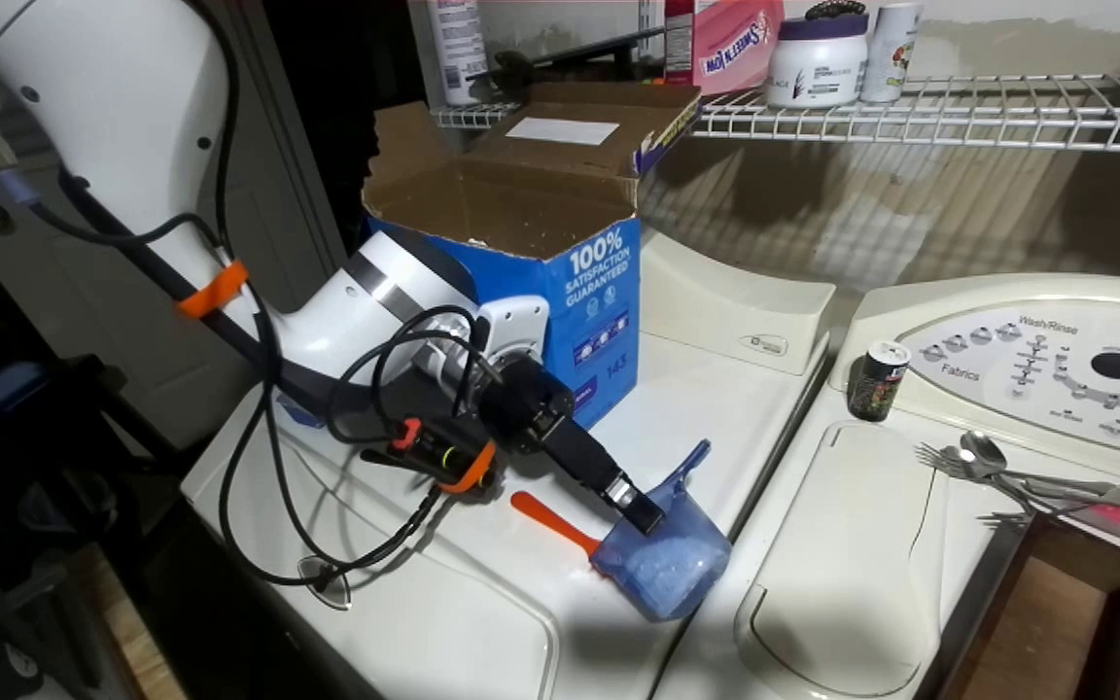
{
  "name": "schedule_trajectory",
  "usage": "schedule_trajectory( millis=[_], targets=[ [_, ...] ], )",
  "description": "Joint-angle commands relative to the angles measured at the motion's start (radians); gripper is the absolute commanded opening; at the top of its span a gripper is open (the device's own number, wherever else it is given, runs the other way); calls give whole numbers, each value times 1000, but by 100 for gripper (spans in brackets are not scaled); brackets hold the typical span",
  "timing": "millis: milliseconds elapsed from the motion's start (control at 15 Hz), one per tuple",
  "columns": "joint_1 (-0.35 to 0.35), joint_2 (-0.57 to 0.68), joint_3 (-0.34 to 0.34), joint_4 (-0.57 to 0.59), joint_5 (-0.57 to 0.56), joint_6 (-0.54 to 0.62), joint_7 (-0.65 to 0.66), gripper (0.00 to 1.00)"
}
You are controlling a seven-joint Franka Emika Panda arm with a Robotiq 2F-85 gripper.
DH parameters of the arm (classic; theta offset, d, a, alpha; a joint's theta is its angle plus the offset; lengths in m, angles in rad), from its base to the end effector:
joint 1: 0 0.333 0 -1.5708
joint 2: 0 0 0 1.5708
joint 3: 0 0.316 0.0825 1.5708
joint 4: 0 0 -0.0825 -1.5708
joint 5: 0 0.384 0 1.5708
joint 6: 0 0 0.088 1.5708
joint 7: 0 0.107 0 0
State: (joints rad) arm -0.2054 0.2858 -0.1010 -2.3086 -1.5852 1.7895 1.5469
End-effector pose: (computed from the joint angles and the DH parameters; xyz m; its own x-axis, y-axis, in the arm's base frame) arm 0.4477 -0.2319 0.2385 0.8359 -0.2253 0.5006 -0.5211 -0.0390 0.8526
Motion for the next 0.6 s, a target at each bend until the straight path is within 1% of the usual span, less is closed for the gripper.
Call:
schedule_trajectory(
  millis=[0, 267, 533],
  targets=[
    [-22, -63, -20, 18, 56, 70, -51, 1],
    [-35, -111, -46, 25, 68, 109, -70, 1],
    [-66, -151, -77, 48, 190, 270, -107, 1]
  ],
)
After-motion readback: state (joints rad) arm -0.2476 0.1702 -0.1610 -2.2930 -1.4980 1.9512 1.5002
